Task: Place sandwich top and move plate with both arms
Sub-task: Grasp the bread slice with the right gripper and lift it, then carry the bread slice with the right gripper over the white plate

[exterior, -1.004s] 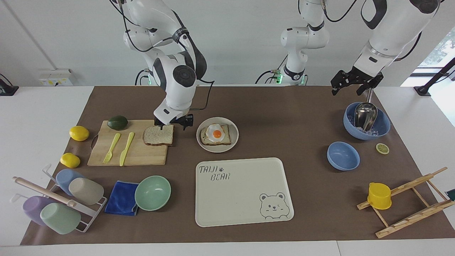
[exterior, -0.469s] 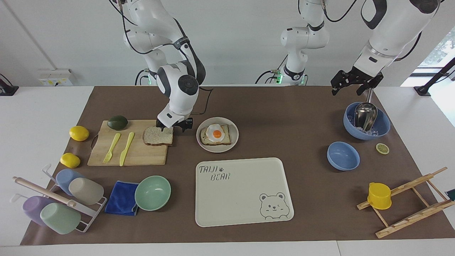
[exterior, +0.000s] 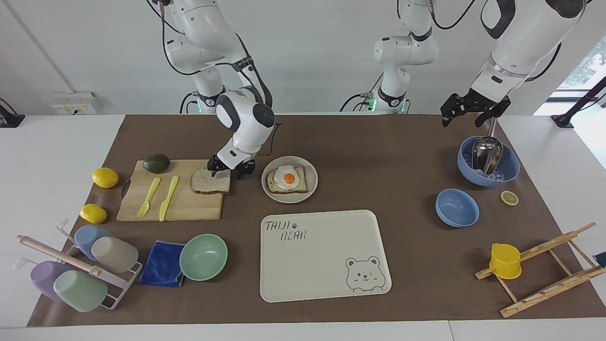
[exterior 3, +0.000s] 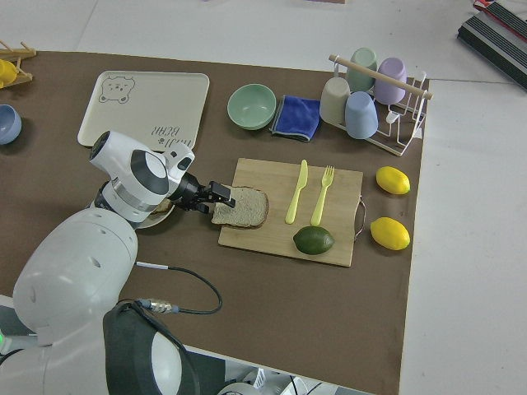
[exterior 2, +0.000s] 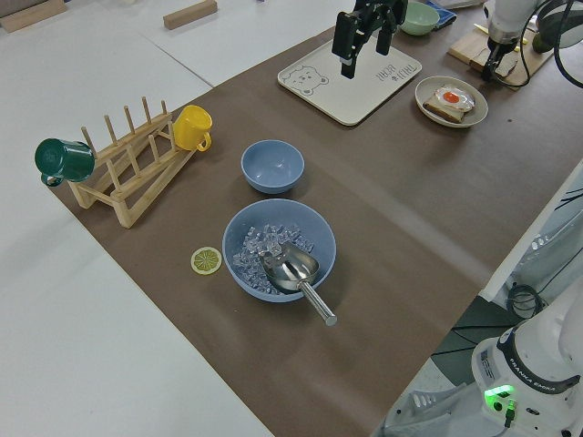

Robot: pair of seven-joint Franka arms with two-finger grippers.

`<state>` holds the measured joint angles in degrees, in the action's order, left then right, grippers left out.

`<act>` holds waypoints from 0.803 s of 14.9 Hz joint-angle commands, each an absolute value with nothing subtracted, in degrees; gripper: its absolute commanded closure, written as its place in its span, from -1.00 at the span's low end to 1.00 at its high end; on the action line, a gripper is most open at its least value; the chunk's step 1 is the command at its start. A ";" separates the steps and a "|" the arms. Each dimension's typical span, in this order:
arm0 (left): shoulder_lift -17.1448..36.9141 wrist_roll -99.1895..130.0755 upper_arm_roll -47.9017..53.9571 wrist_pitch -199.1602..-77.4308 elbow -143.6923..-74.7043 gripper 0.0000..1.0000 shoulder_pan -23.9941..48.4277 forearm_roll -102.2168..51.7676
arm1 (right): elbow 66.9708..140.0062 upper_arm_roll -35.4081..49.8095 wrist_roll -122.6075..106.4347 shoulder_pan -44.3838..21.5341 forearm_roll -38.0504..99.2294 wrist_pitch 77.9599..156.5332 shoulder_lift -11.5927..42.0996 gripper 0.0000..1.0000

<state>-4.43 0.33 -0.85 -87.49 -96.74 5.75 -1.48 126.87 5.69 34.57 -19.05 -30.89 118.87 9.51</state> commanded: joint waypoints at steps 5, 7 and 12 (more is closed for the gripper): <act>-5.36 0.79 -0.97 -87.45 -97.29 -1.00 5.98 -0.70 | 129.02 5.98 35.86 -17.58 -36.38 121.29 9.58 -0.44; -5.36 0.88 -0.97 -87.45 -97.29 -1.00 5.98 -0.70 | 129.37 5.98 35.86 -17.67 -36.39 121.46 9.67 -0.07; -5.36 0.97 -1.05 -87.80 -97.29 -1.00 5.98 -0.70 | 128.15 6.06 36.91 -18.01 -36.30 120.51 10.37 1.00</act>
